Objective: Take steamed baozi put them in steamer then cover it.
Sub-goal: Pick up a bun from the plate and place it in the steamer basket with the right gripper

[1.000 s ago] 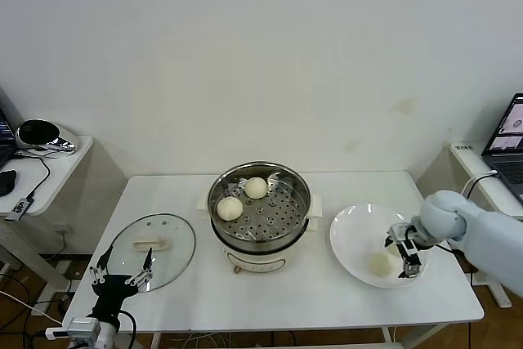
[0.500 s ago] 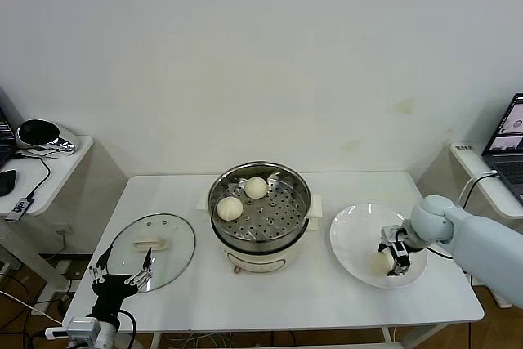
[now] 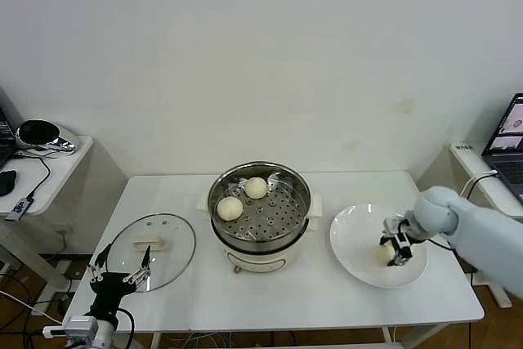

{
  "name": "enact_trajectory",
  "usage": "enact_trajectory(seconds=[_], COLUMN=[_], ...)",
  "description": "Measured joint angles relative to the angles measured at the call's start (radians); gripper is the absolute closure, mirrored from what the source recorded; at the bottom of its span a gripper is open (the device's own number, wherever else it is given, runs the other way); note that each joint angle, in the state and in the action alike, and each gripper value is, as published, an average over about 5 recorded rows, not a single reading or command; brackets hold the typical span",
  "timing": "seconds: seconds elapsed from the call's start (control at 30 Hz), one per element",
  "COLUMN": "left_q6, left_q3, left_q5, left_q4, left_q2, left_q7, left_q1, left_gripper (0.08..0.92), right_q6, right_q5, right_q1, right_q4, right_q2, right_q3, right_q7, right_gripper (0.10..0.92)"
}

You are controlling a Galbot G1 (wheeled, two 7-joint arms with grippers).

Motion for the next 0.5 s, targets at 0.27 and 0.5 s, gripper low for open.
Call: enact_trajectory(seconds=[0.27,0.5], left_q6=[0.002,0.003], left_q3=[0.004,0.007], left_q5=[-0.001,-0.005], left_q4=[-0.002,-0.007], left_q2=[0.012,0.018], left_q7=[0.000,0.000], left_q1=[-0.002,-0.008], left_gripper=[0.177,0.177], right_q6=[0.005,0.022], right_q5=[0.116,0.235], right_q1=[0.283,0.519], right_q4=[0.012,0.023], right_q2=[0.039,0.151], right_q3=[-0.132,-0.254], right_q7=[-0.042,-0.060], right_gripper=[0.448,0.448])
